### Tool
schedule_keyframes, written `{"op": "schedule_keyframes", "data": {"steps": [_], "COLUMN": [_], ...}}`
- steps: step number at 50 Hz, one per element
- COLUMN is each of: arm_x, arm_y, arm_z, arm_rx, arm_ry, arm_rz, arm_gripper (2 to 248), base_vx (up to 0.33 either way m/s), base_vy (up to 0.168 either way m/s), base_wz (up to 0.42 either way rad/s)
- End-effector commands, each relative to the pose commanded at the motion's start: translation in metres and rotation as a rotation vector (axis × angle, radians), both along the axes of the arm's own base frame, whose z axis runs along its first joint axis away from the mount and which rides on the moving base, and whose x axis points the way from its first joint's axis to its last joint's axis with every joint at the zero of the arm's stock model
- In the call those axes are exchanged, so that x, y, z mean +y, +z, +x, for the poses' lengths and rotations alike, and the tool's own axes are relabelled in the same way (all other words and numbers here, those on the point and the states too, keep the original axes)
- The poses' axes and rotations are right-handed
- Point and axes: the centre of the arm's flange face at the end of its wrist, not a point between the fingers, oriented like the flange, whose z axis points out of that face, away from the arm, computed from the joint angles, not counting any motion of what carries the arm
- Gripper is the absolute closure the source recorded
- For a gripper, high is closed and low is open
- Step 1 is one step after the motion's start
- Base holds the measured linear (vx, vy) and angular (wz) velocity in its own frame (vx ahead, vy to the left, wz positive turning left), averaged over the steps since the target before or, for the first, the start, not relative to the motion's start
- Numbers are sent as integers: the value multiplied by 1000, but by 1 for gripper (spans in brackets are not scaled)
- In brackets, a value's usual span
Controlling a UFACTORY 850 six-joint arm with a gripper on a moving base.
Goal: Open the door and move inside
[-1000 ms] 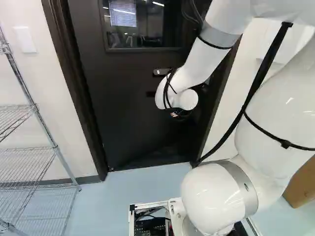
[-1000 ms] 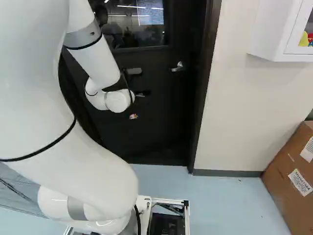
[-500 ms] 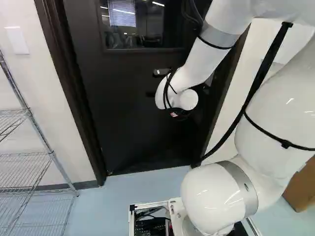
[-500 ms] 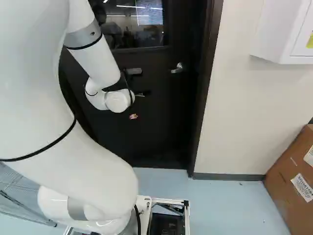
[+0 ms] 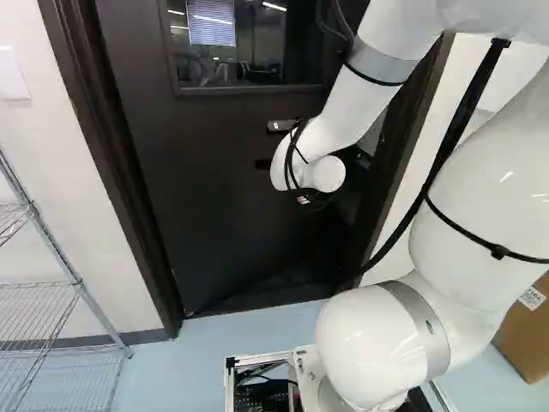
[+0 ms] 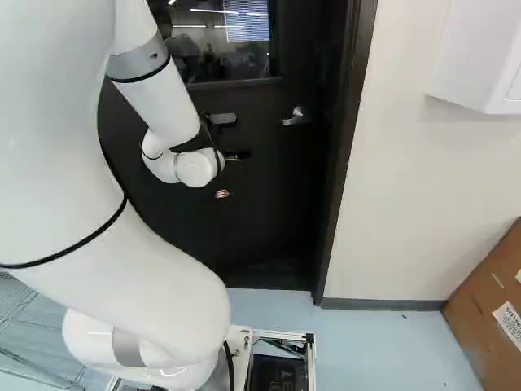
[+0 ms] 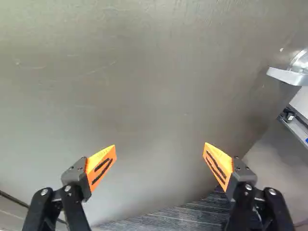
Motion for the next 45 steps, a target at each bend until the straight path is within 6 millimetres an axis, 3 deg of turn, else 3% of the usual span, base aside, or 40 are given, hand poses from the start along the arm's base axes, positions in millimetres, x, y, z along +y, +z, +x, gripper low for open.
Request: {"op": "schedule_keyframes", "data": {"steps": [45], "arm_x": [0], "arm_y": [0], "arm_z": [3], "arm_rx": [0], "arm_ry": [0], "arm_rz": [0], "arm_gripper": [3], "base_vx": [102], "base_vy": [1], "base_wz": [-1]}}
